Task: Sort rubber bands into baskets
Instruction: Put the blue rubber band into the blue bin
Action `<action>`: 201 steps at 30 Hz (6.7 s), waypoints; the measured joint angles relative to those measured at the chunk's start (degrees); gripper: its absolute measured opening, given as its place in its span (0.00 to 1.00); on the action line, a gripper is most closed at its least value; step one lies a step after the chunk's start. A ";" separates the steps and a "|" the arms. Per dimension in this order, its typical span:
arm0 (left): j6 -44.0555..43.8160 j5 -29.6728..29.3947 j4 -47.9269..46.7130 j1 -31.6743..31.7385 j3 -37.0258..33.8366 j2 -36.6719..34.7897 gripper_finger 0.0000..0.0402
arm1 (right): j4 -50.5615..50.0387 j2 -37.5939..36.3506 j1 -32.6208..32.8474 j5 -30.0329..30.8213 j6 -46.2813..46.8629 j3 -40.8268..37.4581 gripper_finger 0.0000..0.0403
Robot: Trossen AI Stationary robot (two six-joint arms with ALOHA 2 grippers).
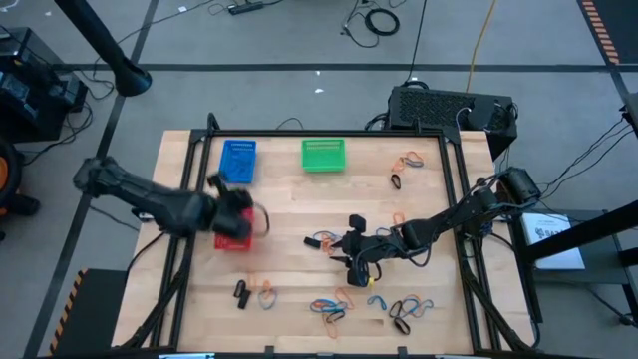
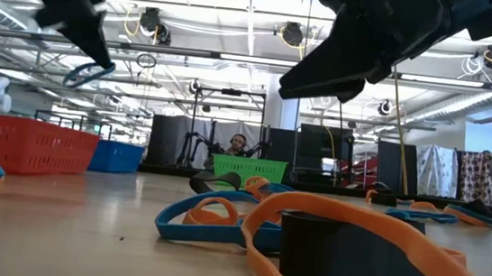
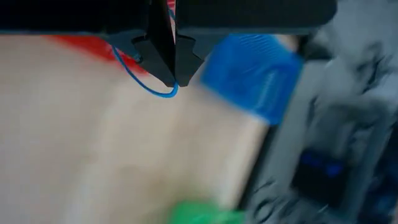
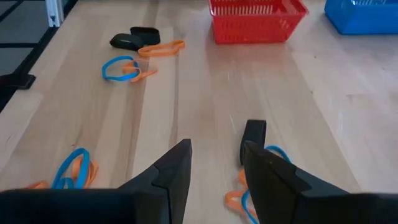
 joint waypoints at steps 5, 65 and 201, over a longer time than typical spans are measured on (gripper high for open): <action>12.84 2.60 3.06 19.33 -3.25 -5.31 0.00 | 0.14 0.00 0.00 0.00 -0.85 0.00 0.35; 33.63 42.47 57.49 8.28 -7.74 3.22 0.39 | -49.44 -0.09 9.34 -15.50 39.13 19.58 0.35; -4.93 46.58 126.21 2.67 -4.71 47.00 0.02 | -50.50 3.76 8.28 7.30 4.67 24.83 0.01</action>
